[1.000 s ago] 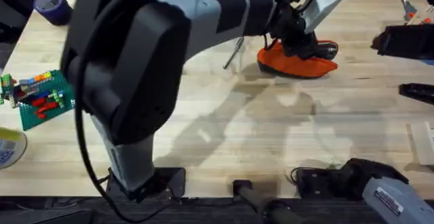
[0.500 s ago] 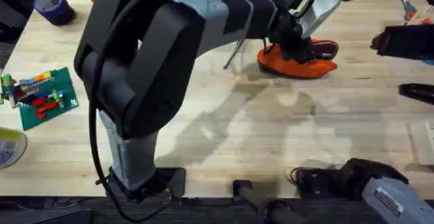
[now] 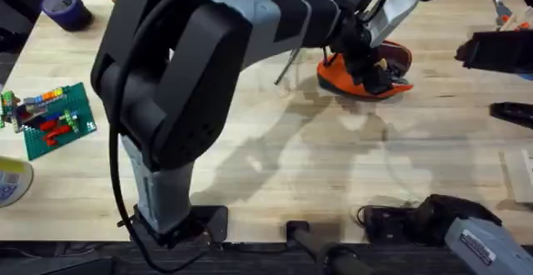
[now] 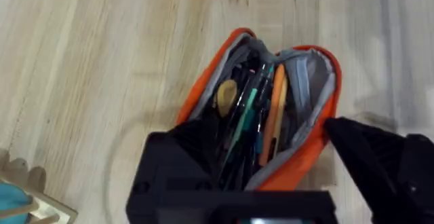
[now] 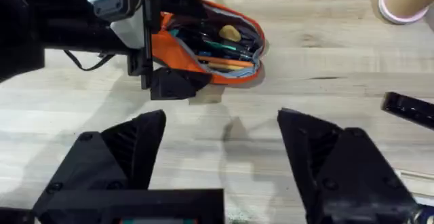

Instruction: Unzip the bag, pick up the pens from the table one at a time and place them inside, then zip the bag closed.

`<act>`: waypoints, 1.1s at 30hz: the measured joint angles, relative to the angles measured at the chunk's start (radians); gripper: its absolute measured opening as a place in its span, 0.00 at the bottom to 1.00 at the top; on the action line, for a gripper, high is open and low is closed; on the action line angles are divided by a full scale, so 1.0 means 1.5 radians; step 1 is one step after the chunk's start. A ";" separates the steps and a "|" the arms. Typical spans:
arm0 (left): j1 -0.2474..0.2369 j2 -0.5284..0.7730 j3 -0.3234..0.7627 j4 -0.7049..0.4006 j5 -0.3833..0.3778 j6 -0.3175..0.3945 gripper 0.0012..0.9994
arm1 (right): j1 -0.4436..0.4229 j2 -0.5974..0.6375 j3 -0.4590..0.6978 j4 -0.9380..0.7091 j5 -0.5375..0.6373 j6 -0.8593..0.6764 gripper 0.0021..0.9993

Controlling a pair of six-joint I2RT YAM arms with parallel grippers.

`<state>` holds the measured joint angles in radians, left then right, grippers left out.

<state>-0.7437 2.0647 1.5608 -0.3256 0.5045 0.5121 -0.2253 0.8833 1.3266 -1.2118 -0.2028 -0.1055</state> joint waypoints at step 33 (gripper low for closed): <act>0.059 -0.098 0.001 -0.120 -0.001 0.026 1.00 | 0.000 0.000 0.000 0.000 0.000 0.000 1.00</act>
<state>-0.6551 1.9180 1.5623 -0.5057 0.5037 0.5513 -0.2253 0.8833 1.3266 -1.2118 -0.2024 -0.1055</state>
